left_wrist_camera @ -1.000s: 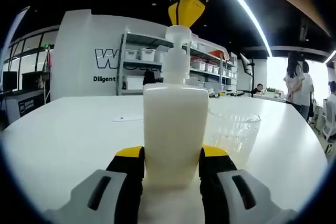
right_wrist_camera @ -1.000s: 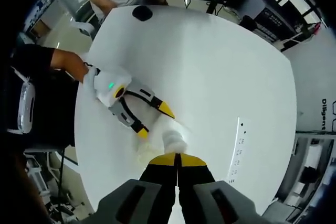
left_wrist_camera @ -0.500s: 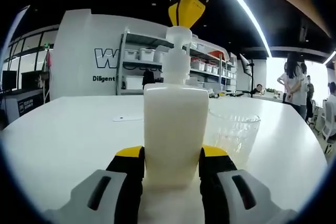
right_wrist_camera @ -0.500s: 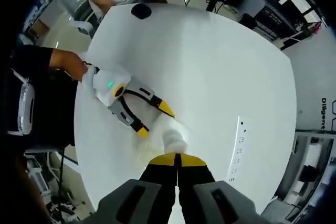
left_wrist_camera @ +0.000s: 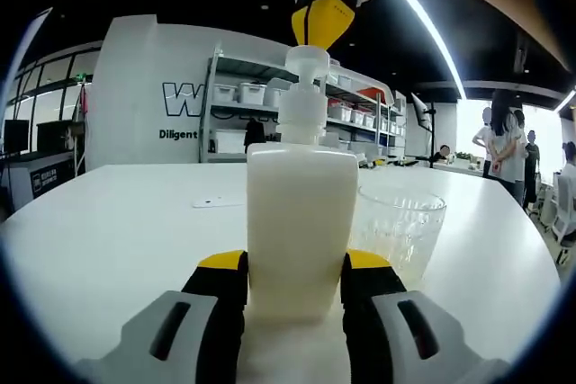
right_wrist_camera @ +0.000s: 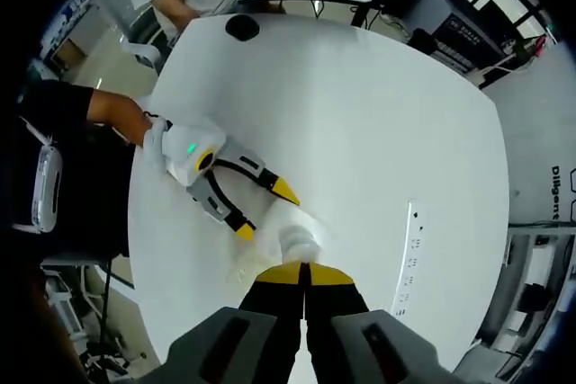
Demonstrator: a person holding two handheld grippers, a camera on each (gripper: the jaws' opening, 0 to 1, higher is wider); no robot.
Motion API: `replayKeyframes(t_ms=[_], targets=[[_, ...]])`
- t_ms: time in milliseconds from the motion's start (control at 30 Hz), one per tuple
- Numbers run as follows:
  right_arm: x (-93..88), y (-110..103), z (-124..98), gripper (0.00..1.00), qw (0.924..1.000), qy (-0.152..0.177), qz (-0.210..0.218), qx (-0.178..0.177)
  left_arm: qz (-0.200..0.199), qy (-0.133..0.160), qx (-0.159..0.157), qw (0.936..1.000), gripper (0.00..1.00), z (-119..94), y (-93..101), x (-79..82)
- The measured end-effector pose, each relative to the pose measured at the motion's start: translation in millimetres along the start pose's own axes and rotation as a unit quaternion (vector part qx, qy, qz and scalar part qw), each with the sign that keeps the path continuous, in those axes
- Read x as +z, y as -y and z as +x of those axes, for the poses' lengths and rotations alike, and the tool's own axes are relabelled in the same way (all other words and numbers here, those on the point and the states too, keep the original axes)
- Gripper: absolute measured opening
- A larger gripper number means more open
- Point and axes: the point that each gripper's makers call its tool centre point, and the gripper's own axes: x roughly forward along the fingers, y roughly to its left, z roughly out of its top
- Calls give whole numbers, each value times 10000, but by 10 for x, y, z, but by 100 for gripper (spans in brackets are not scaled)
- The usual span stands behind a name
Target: Hold the bottle steady, press the pump all the way down and release, and repeat the specified number of times to dispense into the cup
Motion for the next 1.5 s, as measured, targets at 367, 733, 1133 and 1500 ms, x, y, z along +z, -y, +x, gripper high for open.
replayKeyframes(t_ms=[367, 733, 1133, 1500], targets=[[8, -3, 8, 0, 10000, -64, -29, -18, -1, 1, -1, 10000, 40, 26, -7, 5], [17, -4, 12, 0, 10000, -98, -1, -17, -4, 2, -10, 10000, 40, 28, -10, 8], [31, -9, 9, 0, 9999, -145, 32, -22, -11, 0, -19, 10000, 40, 50, -77, 34], [38, -19, 13, 0, 9999, 77, 92, 3, -9, 2, -18, 10000, 40, 65, -99, 45]])
